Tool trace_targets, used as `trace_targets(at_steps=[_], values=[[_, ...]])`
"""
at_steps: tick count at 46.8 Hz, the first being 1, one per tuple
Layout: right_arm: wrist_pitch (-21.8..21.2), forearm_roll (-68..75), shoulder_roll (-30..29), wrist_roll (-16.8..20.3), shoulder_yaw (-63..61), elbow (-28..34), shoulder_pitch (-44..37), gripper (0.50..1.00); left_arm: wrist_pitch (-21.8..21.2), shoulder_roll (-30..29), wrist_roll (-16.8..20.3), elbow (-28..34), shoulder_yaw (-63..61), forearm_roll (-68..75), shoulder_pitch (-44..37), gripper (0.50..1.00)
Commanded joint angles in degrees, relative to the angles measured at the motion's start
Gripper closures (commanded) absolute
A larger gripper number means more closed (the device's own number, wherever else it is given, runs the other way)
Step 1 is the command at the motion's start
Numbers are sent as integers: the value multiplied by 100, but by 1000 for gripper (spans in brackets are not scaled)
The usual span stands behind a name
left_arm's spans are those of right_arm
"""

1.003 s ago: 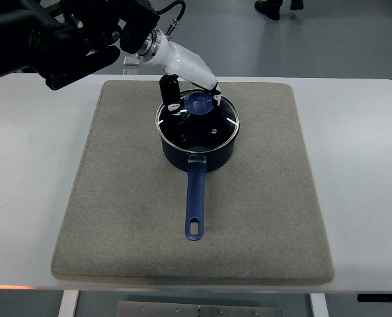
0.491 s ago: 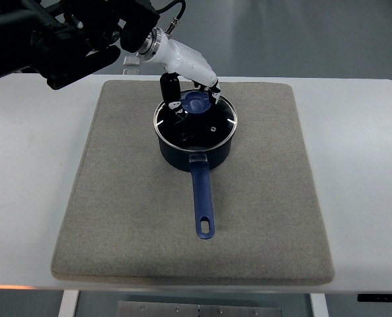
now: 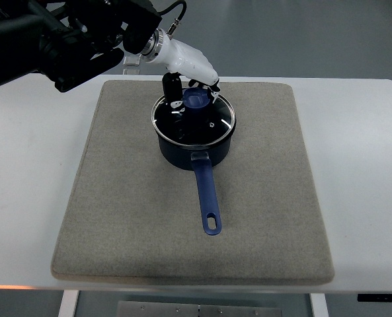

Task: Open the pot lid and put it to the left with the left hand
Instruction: 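Close the left hand fingers around the blue lid knob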

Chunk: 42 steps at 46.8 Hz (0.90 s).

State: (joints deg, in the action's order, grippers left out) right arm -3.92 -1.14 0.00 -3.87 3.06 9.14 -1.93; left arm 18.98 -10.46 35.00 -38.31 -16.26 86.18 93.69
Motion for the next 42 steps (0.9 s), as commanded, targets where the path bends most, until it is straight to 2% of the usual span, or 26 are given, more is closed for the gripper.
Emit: trace_targets(at_steps=[1, 32, 42], values=[[-4, 0, 0, 0, 2, 0, 0, 585, 0, 9, 0, -2, 0, 4, 9, 1000], [5, 0, 0, 0, 2, 0, 0, 583, -43, 88, 0, 121, 43, -57, 44, 1000], [-4, 0, 0, 0, 2, 0, 0, 585, -123, 71, 0, 473, 43, -75, 53, 1000]])
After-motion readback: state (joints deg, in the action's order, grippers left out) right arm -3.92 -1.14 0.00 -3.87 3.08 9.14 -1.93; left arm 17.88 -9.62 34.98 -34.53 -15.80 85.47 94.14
